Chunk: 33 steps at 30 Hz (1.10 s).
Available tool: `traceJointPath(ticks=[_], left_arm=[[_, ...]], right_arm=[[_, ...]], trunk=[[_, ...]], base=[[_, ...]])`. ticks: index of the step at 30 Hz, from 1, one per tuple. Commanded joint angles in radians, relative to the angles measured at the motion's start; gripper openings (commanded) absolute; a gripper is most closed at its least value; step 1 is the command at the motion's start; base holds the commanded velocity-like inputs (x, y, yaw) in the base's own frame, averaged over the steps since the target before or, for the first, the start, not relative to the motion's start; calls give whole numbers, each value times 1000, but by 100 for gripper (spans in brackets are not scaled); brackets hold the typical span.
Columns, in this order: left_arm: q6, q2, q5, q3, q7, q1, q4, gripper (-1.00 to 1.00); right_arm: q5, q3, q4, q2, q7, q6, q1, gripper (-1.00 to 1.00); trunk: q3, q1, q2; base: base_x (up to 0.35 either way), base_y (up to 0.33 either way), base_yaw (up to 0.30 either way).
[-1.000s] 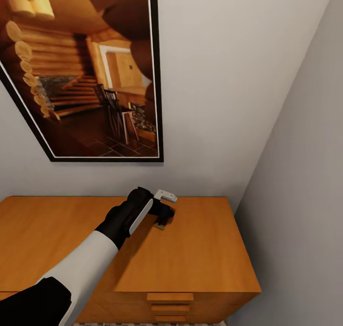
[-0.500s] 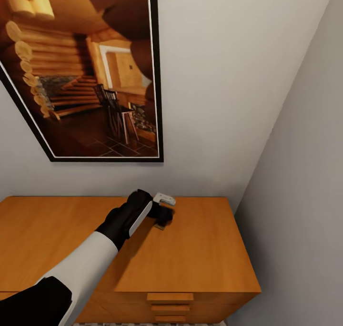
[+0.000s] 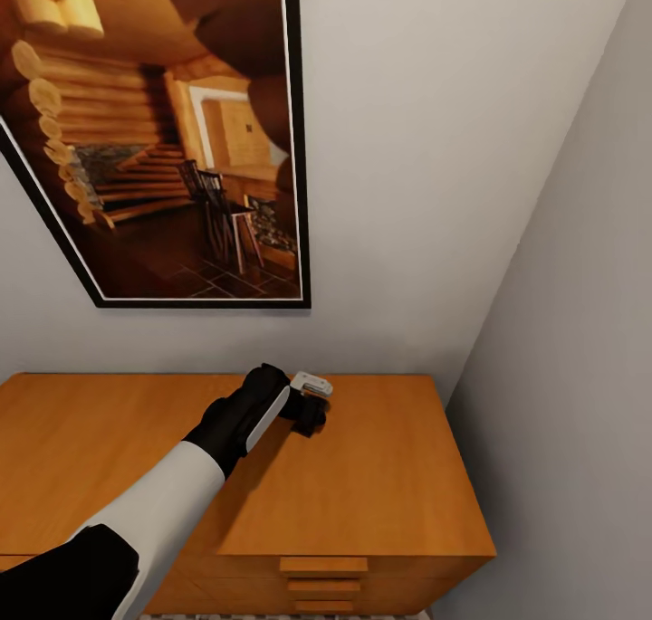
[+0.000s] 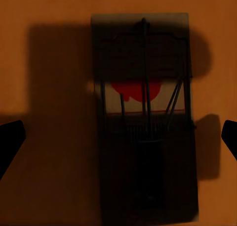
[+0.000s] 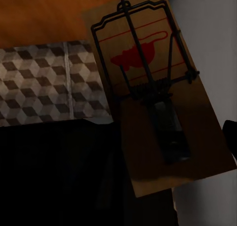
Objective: Take the four mousetraps from the cabinet in the bathroom and place them on the bathroom floor. Make sure all four end up on the same floor surface, and ensure that at least two of them are either under or directly next to the same bathroom sink.
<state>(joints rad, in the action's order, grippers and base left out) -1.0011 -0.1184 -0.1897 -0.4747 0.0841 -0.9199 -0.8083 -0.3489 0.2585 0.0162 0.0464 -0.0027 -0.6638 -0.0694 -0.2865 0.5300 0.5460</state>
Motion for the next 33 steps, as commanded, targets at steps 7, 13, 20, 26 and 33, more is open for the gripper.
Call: traceJointPath(ticks=[7,13,20,26,33], left_arm=[[-4,0,-7,-2,0,0,34,100],[-4,0,-5,-29,-1,0,48,100],[-4,-1,-7,-59,-72,0,62,100],[-4,-1,-8,-61,-90,0,64,100],[-4,-1,-8,-61,-93,0,64,100]], right_arm=[[-10,8,-1,1,-1,-3,-1,-100],[-10,8,-1,1,-1,-3,-1,-100],[-10,8,-1,1,0,-3,-1,-100],[-10,8,-1,1,0,-3,-1,-100],[-10,8,-1,1,-1,-3,-1,-100]], trunk=[[-2,1,1],[-2,1,1],[-2,1,1],[-2,1,1],[-2,1,1]], base=[[0,0,0],[0,0,0],[0,0,0],[0,0,0],[0,0,0]])
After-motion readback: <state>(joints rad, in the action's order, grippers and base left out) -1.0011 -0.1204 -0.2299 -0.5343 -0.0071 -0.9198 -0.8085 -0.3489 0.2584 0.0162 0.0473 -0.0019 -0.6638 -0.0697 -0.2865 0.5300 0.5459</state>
